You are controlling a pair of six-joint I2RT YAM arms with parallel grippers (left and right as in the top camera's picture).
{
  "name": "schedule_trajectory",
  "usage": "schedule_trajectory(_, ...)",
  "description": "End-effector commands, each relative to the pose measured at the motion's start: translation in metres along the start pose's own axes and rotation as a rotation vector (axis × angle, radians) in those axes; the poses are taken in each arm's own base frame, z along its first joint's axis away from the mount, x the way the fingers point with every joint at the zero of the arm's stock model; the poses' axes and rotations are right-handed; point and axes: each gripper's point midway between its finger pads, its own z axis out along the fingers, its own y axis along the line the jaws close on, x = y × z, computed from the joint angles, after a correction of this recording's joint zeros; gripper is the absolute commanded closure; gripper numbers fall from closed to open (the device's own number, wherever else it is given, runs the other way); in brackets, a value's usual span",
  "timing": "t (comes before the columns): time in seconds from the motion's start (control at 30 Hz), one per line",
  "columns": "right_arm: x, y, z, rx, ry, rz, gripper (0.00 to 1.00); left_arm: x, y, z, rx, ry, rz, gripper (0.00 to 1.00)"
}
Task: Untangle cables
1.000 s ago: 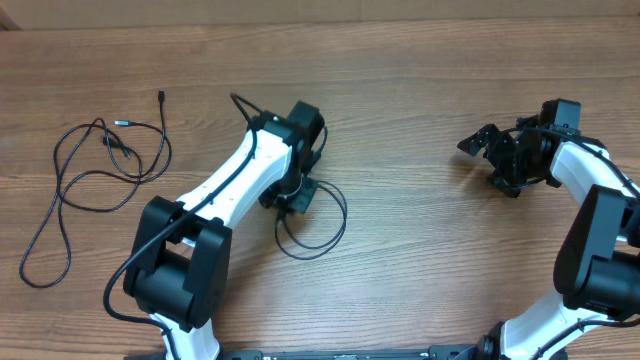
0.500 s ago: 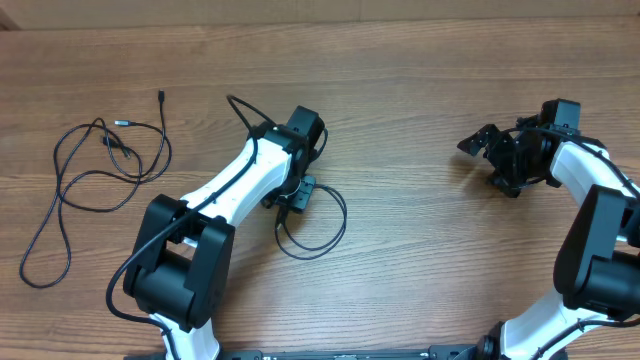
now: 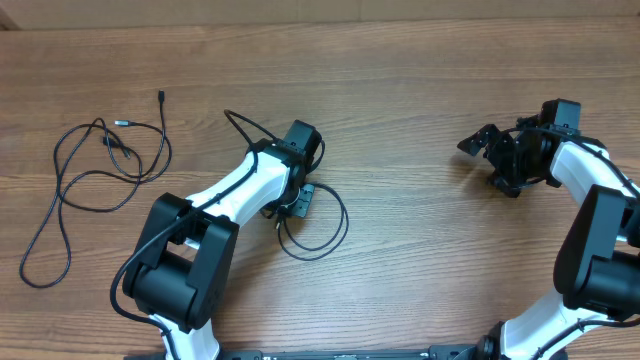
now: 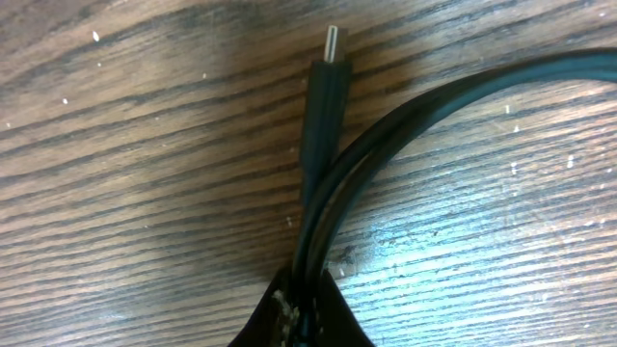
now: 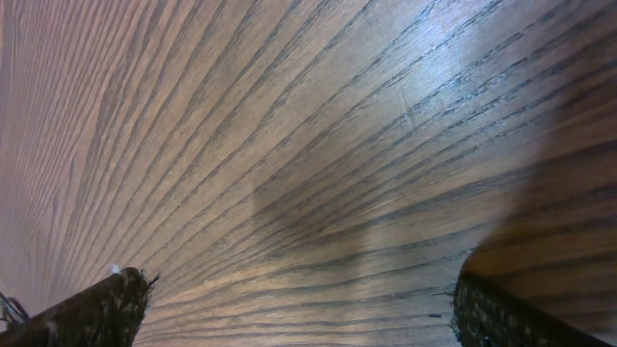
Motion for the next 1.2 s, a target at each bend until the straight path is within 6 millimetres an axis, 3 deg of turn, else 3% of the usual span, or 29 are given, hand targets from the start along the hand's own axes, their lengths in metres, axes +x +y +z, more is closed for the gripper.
schedule_trajectory(0.0,0.003,-0.008,0.005,0.017,0.012,0.016,0.0,0.009,0.004,0.008,-0.025,0.025,-0.002,0.96)
schedule_trajectory(0.2,0.003,-0.008,0.005,0.017,0.012,0.016,0.0,0.009,0.007,0.002,-0.04,0.032,-0.003,0.96)
schedule_trajectory(0.3,0.003,-0.008,0.005,0.017,0.012,0.016,0.0,0.0,0.025,-0.011,-0.141,0.0,-0.093,0.96)
schedule_trajectory(0.43,0.003,-0.008,0.005,0.017,0.012,0.016,0.0,-0.007,0.071,-0.045,-0.407,-0.065,-0.233,0.96)
schedule_trajectory(0.57,0.003,-0.008,0.005,0.017,0.012,0.016,0.0,-0.012,0.112,-0.093,-0.668,-0.146,-0.327,0.96)
schedule_trajectory(0.7,0.003,-0.008,0.005,0.017,0.012,0.016,0.0,-0.025,0.135,-0.144,-0.83,-0.249,-0.4,0.96)
schedule_trajectory(0.73,0.003,-0.008,0.005,0.017,0.012,0.016,0.0,-0.028,0.135,-0.148,-0.824,-0.259,-0.406,0.96)
schedule_trajectory(0.9,0.003,-0.008,0.005,0.017,0.012,0.016,0.0,-0.029,0.113,-0.133,-0.657,-0.182,-0.352,0.96)
schedule_trajectory(1.07,0.003,-0.008,0.005,0.017,0.012,0.016,0.0,-0.019,0.132,-0.127,-0.626,-0.129,-0.435,0.96)
schedule_trajectory(1.17,0.003,-0.008,0.005,0.017,0.012,0.016,0.0,-0.016,0.115,-0.103,-0.383,-0.027,-0.398,0.96)
